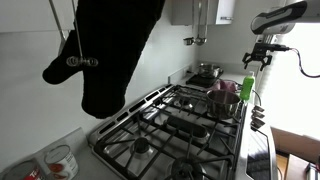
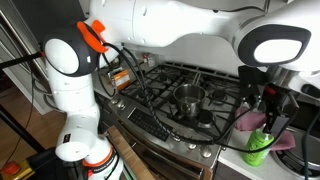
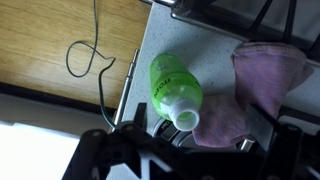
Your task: Pour the contents in the green bottle into the pot
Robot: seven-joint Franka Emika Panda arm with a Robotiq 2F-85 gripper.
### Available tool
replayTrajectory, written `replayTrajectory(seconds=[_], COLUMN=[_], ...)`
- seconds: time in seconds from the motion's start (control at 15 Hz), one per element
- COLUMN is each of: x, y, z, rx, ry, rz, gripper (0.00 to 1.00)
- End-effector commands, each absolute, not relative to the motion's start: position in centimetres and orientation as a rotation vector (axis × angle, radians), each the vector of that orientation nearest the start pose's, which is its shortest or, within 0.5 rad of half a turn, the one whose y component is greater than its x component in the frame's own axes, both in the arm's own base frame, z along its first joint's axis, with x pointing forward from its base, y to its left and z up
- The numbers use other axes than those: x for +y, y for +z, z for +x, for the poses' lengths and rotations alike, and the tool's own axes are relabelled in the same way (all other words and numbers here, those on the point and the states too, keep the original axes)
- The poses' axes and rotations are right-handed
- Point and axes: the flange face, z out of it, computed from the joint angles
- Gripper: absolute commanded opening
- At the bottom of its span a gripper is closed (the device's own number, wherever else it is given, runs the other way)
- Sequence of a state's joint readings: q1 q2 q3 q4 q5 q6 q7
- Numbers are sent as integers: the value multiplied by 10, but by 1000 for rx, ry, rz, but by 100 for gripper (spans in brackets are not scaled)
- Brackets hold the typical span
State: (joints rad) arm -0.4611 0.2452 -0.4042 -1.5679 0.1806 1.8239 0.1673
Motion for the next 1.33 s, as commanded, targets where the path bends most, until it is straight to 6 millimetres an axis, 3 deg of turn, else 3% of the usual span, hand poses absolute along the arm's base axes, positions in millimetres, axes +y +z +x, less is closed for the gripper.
replayTrajectory(seconds=[0.0, 0.53, 1.27], x=[-480, -507, -523], y=[510, 489, 452], z=[443, 444, 457], rx=[1565, 1598, 1630], ry=[-47, 52, 195], rz=[-2555, -2446, -2332], gripper=[100, 100, 100])
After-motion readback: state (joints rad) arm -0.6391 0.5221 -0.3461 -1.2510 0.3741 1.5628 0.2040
